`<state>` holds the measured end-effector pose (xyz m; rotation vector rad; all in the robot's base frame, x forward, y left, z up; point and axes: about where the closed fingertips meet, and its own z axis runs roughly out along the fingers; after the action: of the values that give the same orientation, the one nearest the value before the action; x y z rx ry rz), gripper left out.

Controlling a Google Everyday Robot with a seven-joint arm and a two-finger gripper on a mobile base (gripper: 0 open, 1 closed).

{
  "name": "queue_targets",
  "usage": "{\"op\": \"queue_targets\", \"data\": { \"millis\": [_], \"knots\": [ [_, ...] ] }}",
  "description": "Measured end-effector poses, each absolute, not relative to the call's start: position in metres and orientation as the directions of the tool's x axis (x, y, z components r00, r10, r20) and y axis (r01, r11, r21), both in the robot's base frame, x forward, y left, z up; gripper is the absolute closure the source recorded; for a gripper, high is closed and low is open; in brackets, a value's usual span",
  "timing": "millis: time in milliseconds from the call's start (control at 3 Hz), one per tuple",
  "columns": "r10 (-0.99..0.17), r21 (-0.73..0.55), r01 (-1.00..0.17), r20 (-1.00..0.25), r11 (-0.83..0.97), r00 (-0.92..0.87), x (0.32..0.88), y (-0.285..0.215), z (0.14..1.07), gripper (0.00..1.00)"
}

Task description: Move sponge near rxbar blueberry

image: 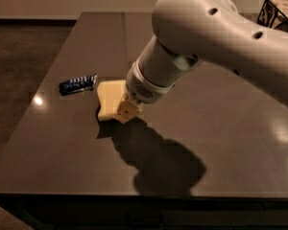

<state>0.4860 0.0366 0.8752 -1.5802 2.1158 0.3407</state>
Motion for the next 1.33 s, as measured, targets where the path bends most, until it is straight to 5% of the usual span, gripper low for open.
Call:
{"op": "queue_targets", "data": {
  "millis": [333, 667, 1333],
  "knots": [
    [-0.84, -0.068, -0.957, -0.499, 0.282, -0.212, 0.503, 0.063, 0.872, 1.0],
    [-0.856, -0.063, -0.964, -0.478, 0.257, -0.197, 0.515, 0.083, 0.865, 0.85],
    [-0.869, -0.084, -0.971, -0.468, 0.224, -0.16, 0.539, 0.098, 0.855, 0.39]
  ]
}}
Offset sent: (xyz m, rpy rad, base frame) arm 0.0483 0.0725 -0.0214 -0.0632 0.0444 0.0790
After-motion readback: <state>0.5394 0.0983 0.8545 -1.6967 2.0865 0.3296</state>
